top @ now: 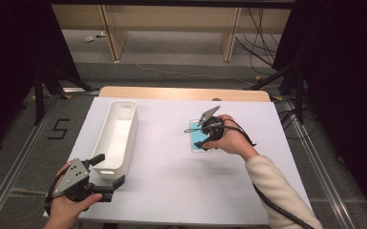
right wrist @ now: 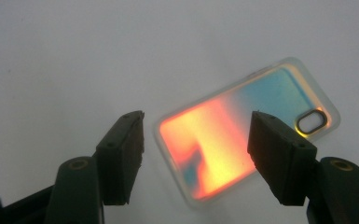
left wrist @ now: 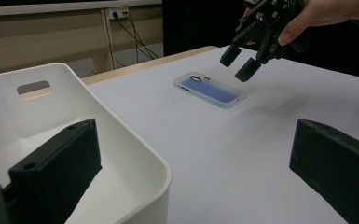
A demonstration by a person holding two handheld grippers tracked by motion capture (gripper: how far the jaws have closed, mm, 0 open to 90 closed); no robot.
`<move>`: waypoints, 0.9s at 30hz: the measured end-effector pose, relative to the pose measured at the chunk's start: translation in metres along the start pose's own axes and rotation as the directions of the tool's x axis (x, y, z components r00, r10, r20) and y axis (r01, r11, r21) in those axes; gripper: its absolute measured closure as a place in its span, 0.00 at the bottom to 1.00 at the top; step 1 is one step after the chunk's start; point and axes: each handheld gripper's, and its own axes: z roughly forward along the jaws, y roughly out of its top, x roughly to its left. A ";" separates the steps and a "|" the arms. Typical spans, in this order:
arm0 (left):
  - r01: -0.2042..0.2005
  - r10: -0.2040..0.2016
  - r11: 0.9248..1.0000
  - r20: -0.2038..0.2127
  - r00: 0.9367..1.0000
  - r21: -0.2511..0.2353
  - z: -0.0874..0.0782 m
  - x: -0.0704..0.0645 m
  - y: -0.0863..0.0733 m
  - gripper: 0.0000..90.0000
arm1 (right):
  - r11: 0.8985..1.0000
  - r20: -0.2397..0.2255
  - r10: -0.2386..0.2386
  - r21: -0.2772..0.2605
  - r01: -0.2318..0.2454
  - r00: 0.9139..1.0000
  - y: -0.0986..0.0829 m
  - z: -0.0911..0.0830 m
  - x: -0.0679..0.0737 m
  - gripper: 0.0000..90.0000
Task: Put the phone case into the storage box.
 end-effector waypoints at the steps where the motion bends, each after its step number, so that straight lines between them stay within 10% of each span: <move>1: 0.000 0.000 1.000 0.001 1.000 0.002 0.000 0.000 0.000 0.01 | 0.999 -0.016 -0.027 0.029 0.027 1.000 0.000 -0.001 -0.001 0.41; 12: -0.002 0.002 1.000 0.000 1.000 -0.004 -0.001 0.000 0.000 0.01 | 0.977 -0.054 -0.105 0.179 0.113 0.993 0.003 0.009 -0.002 0.41; 27: -0.001 0.001 1.000 0.001 1.000 -0.005 -0.001 0.000 0.000 0.01 | 0.950 -0.088 -0.160 0.256 0.177 0.983 0.003 0.023 -0.001 0.51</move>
